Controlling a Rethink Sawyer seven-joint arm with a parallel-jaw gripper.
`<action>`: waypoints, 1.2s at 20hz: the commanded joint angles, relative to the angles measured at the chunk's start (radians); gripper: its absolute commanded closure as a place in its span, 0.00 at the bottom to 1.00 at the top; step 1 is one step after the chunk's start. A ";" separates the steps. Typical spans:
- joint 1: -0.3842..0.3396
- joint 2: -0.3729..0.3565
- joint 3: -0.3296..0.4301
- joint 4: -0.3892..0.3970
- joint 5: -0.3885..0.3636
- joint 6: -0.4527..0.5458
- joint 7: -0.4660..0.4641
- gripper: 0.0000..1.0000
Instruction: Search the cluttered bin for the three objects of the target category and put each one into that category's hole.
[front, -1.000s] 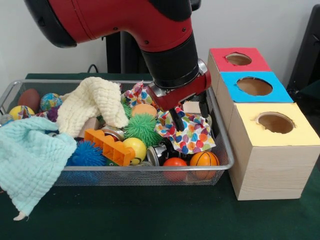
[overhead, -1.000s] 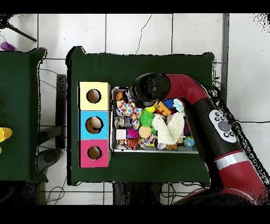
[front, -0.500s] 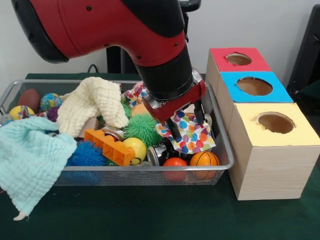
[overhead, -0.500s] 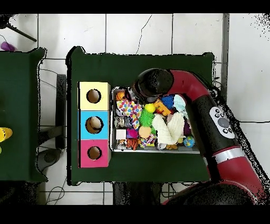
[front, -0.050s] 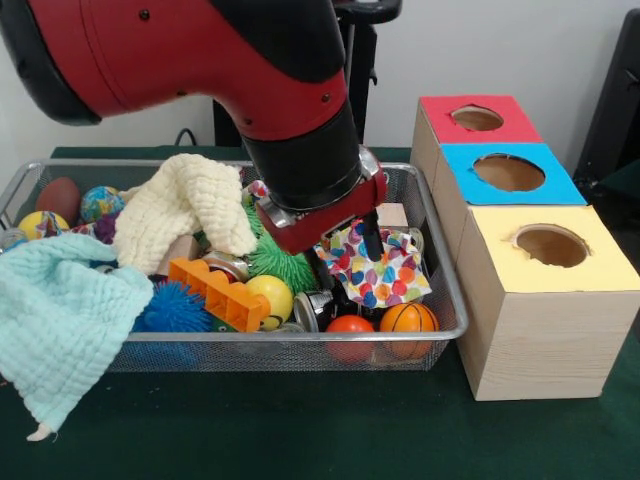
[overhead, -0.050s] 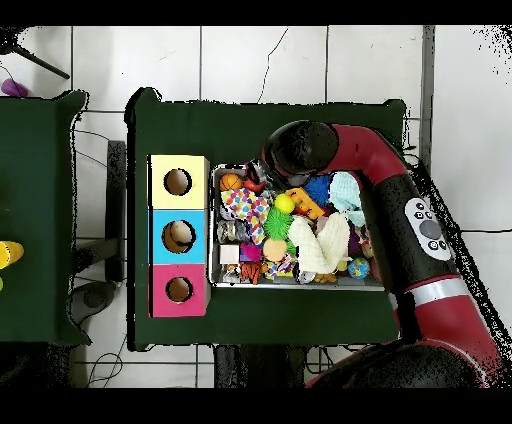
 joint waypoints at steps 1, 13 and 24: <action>-0.005 -0.068 -0.070 -0.028 -0.088 0.045 -0.174 0.00; -0.005 -0.110 -0.089 -0.027 -0.114 0.045 -0.162 0.00; -0.019 -0.118 -0.106 0.041 -0.117 -0.035 -0.114 0.00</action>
